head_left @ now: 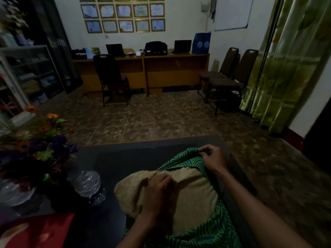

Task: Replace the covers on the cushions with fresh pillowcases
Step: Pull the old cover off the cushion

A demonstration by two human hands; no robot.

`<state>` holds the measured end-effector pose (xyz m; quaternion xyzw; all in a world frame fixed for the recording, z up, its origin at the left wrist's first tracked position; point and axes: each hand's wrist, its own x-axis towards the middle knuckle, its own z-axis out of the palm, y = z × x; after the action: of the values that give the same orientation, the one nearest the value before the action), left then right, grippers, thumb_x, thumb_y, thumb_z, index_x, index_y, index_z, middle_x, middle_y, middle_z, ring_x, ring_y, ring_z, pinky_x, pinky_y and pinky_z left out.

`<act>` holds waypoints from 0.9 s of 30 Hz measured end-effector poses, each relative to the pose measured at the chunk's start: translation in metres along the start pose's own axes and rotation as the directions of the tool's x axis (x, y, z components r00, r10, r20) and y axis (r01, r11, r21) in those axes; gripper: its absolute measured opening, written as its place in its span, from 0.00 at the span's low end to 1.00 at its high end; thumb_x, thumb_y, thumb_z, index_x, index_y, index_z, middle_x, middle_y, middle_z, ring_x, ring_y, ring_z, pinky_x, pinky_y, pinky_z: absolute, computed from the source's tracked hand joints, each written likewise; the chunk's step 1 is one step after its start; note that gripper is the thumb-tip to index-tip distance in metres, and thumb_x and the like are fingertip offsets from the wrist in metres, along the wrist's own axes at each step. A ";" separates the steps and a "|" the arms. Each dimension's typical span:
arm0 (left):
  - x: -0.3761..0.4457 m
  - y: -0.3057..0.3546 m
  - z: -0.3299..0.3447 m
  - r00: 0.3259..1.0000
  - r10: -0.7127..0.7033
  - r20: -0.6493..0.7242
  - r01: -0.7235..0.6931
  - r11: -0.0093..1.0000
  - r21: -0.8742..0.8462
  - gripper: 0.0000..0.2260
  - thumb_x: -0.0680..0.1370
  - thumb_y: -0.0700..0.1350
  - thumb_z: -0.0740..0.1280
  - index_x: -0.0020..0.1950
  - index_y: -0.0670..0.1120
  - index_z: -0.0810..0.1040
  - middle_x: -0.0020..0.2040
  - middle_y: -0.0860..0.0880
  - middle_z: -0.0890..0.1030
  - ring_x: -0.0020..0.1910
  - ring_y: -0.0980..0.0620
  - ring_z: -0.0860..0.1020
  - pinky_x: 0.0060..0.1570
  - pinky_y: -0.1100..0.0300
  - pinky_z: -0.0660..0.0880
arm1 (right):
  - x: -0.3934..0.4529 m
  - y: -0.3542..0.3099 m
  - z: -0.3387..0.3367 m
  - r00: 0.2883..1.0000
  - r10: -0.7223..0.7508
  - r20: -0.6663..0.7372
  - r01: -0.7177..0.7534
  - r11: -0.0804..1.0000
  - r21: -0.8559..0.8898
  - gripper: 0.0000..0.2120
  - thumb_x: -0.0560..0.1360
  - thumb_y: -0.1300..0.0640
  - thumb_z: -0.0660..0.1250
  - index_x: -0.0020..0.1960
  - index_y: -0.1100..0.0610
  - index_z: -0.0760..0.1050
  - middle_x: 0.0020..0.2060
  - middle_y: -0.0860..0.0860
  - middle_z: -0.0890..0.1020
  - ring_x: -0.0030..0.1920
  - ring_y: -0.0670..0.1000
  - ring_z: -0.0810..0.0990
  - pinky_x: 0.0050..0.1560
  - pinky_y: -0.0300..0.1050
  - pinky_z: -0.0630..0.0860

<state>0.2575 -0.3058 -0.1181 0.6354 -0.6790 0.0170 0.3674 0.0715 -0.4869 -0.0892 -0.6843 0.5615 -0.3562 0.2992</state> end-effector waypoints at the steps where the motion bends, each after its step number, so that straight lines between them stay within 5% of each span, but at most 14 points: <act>1: -0.001 -0.001 0.000 1.000 -0.006 0.005 0.006 1.000 0.008 0.06 0.73 0.47 0.62 0.42 0.50 0.79 0.41 0.54 0.78 0.41 0.55 0.76 0.38 0.55 0.76 | -0.007 -0.003 -0.001 0.996 0.000 0.089 -0.011 0.993 0.114 0.09 0.74 0.57 0.75 0.47 0.43 0.80 0.48 0.46 0.84 0.47 0.45 0.82 0.48 0.42 0.80; 3: 0.000 0.002 0.002 1.000 -0.016 0.002 0.016 0.999 0.036 0.07 0.73 0.48 0.61 0.45 0.52 0.79 0.44 0.56 0.79 0.44 0.55 0.76 0.46 0.55 0.77 | -0.016 0.001 -0.001 0.975 -0.019 0.221 -0.024 0.981 0.191 0.14 0.72 0.53 0.78 0.55 0.45 0.79 0.49 0.44 0.84 0.48 0.41 0.82 0.47 0.36 0.78; 7: 0.010 0.026 0.021 0.999 0.043 0.029 -0.047 0.991 0.127 0.17 0.74 0.55 0.64 0.61 0.53 0.80 0.59 0.56 0.80 0.59 0.56 0.75 0.63 0.58 0.66 | -0.025 0.004 0.007 0.992 -0.051 0.117 0.039 0.994 0.103 0.08 0.71 0.57 0.79 0.49 0.50 0.85 0.44 0.42 0.85 0.46 0.40 0.82 0.46 0.31 0.75; 13: 0.028 0.044 0.048 0.990 0.005 0.138 -0.039 0.969 0.246 0.07 0.68 0.56 0.70 0.38 0.54 0.79 0.39 0.57 0.77 0.42 0.54 0.76 0.43 0.57 0.71 | -0.025 -0.008 0.003 0.983 -0.185 0.015 0.185 0.969 -0.163 0.10 0.71 0.69 0.71 0.42 0.55 0.82 0.40 0.49 0.81 0.42 0.49 0.79 0.36 0.31 0.65; 17: 0.028 0.029 0.048 0.982 0.168 0.085 -0.185 0.949 0.254 0.10 0.68 0.53 0.73 0.40 0.53 0.74 0.38 0.54 0.75 0.39 0.52 0.74 0.42 0.58 0.64 | -0.015 -0.014 -0.007 0.987 -0.163 0.013 0.160 0.950 -0.268 0.09 0.71 0.66 0.68 0.45 0.54 0.82 0.44 0.50 0.83 0.46 0.52 0.80 0.42 0.40 0.67; 21: 0.019 0.024 0.040 0.963 0.266 -0.040 -0.248 0.936 0.248 0.06 0.73 0.50 0.68 0.40 0.51 0.72 0.38 0.52 0.73 0.38 0.51 0.72 0.43 0.57 0.64 | 0.000 -0.011 -0.008 0.999 -0.033 0.006 0.033 0.972 -0.233 0.08 0.70 0.57 0.70 0.45 0.46 0.85 0.43 0.45 0.86 0.48 0.52 0.83 0.51 0.52 0.80; 24: 0.014 0.022 0.031 0.944 0.321 -0.080 -0.291 0.920 0.262 0.06 0.75 0.48 0.66 0.39 0.49 0.73 0.37 0.52 0.73 0.38 0.52 0.71 0.44 0.58 0.65 | 0.017 -0.002 -0.008 0.996 0.071 0.059 -0.063 0.989 -0.137 0.02 0.72 0.53 0.75 0.41 0.46 0.86 0.40 0.45 0.86 0.45 0.50 0.84 0.46 0.47 0.80; 27: 0.007 0.017 0.026 0.942 0.329 -0.070 -0.301 0.917 0.261 0.05 0.75 0.47 0.66 0.39 0.49 0.75 0.38 0.52 0.74 0.38 0.53 0.73 0.44 0.60 0.65 | 0.026 0.007 -0.007 0.982 0.139 0.130 -0.137 0.990 -0.031 0.10 0.72 0.53 0.79 0.33 0.45 0.83 0.33 0.42 0.85 0.41 0.50 0.85 0.41 0.48 0.80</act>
<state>0.2311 -0.3209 -0.1259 0.5561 -0.7434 0.1960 0.3158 0.0647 -0.5135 -0.0864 -0.6690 0.5904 -0.2825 0.3523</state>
